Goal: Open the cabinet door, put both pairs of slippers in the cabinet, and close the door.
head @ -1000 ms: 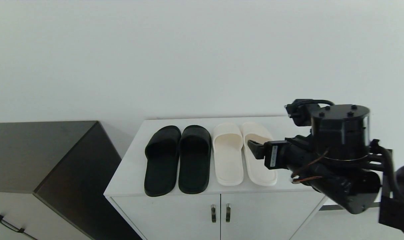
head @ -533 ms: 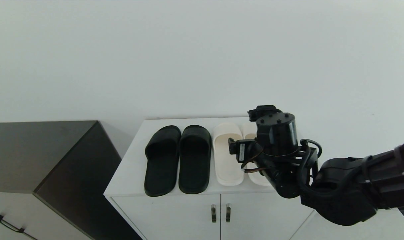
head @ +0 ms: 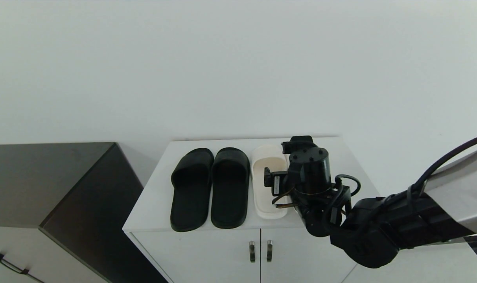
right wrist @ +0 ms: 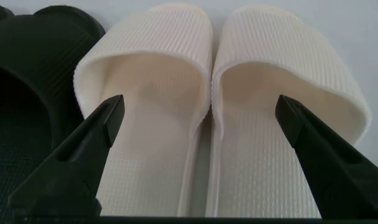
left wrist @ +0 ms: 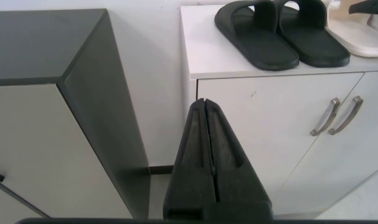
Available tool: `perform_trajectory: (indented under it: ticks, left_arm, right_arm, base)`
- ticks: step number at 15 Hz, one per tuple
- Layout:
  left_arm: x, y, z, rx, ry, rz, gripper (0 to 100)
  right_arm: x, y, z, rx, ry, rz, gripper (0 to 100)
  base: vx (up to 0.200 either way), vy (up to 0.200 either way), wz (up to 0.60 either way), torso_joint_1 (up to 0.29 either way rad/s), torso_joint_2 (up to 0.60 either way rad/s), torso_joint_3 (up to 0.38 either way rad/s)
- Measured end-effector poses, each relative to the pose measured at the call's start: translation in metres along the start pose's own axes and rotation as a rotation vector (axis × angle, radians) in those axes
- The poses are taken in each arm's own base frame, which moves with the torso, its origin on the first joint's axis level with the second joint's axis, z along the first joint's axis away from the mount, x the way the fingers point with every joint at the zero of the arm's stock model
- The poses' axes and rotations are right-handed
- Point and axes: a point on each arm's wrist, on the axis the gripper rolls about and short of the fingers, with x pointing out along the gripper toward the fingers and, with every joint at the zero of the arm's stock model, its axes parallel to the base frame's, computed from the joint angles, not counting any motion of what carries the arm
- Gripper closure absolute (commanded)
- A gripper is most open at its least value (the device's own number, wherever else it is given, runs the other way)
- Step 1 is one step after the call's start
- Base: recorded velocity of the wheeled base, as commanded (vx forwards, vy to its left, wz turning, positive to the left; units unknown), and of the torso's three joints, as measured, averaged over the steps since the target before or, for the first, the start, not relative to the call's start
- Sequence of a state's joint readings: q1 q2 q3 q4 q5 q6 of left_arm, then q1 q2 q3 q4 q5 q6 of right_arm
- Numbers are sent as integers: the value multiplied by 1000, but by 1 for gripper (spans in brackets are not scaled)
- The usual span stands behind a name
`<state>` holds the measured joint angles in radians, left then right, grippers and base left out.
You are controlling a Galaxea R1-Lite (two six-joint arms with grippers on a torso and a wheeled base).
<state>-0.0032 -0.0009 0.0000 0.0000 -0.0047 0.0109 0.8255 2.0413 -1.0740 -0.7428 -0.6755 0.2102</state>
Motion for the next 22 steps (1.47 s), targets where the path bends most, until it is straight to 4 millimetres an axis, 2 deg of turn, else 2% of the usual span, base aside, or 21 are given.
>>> perform_trajectory:
  ticks: [4,12,13,18,22]
  left_arm:
    - [0,0,0,0,0,0,100]
    - [0,0,0,-1,0,0,100]
    - [0,0,0,-1,0,0,100]
    - [0,0,0,-3,0,0,100]
    - [0,0,0,-6,0,0,100]
  right_arm:
    - [10,-1,-10,-3,0,-36,0]
    - [40,-6,-15,-10,-80,-73,0]
    - [43,-6,-16,-17,-85,-76,100]
    - [49,-3,-19,-25,-88,-77,100]
    - [43,-5,-11,-64,-98,-74,100]
  base:
    - [0,0,0,0,0,0]
    - [0,0,0,0,0,0]
    - [0,0,0,0,0,0]
    - [0,0,0,0,0,0]
    - [0,0,0,0,0,0]
